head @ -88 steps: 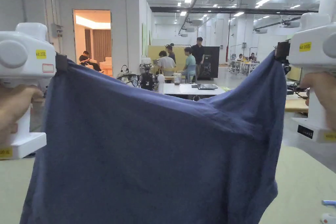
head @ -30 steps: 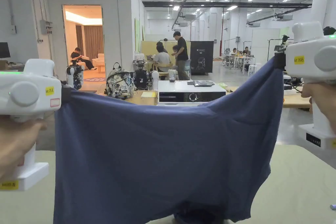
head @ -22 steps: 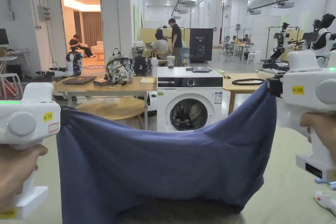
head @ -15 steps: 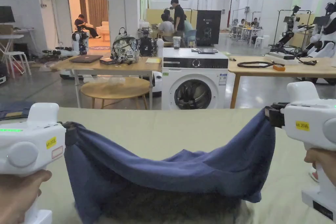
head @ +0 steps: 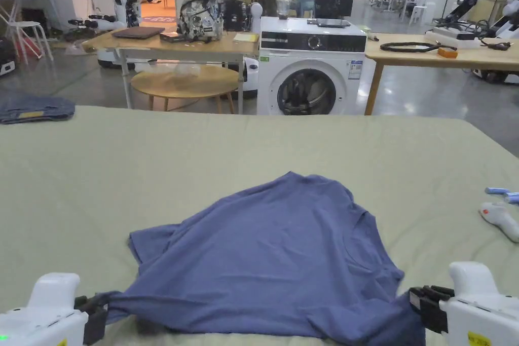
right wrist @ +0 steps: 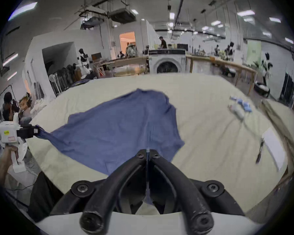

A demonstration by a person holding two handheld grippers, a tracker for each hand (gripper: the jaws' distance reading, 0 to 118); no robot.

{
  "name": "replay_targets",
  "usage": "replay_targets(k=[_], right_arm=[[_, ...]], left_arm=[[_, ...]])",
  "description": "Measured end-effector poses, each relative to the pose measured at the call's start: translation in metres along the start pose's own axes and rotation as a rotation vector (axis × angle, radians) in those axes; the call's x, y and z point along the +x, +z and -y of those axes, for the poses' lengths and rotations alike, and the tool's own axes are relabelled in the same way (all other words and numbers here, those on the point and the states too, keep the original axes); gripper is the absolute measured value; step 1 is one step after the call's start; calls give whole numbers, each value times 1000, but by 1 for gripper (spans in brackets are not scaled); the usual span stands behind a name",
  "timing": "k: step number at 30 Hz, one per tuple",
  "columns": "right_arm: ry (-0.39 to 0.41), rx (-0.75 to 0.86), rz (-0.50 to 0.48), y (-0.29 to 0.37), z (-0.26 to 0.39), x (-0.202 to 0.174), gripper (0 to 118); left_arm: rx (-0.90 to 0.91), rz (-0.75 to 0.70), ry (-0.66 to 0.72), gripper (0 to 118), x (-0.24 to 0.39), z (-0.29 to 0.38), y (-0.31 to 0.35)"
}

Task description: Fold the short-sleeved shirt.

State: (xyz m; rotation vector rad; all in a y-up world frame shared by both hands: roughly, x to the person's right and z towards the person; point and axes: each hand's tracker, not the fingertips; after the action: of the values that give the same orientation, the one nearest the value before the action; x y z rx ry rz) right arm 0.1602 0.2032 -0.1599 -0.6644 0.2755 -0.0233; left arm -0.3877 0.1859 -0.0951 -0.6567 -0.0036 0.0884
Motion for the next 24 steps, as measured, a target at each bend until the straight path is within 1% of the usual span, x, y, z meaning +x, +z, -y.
replay_targets(k=[3, 6, 10, 13, 15, 18, 20, 21, 24], right_arm=[[-32, 1, -31, 21, 20, 11, 0], [-29, 4, -17, 38, 31, 20, 0], [-36, 20, -23, 60, 40, 30, 0], [-22, 17, -18, 70, 45, 33, 0], [-27, 13, -30, 73, 49, 36, 0], [-41, -18, -57, 62, 56, 38, 0], [-64, -103, -69, 45, 65, 40, 0], [-83, -167, -76, 33, 69, 41, 0], [-66, -220, -50, 13, 79, 35, 0]], left_arm=[[4, 14, 6, 2, -10, 10, 18], [7, 22, -21, 2, -25, 17, 26], [10, 21, -13, 2, -34, 17, 37], [14, 15, -9, 2, -41, 14, 44], [10, 10, -3, 2, -44, 12, 44], [-4, 2, -16, 2, -39, 14, 35], [-49, 7, -12, 2, -37, 19, 20], [-103, 3, -7, 2, -21, 29, 24], [-133, -21, -30, 2, -16, 39, 10]])
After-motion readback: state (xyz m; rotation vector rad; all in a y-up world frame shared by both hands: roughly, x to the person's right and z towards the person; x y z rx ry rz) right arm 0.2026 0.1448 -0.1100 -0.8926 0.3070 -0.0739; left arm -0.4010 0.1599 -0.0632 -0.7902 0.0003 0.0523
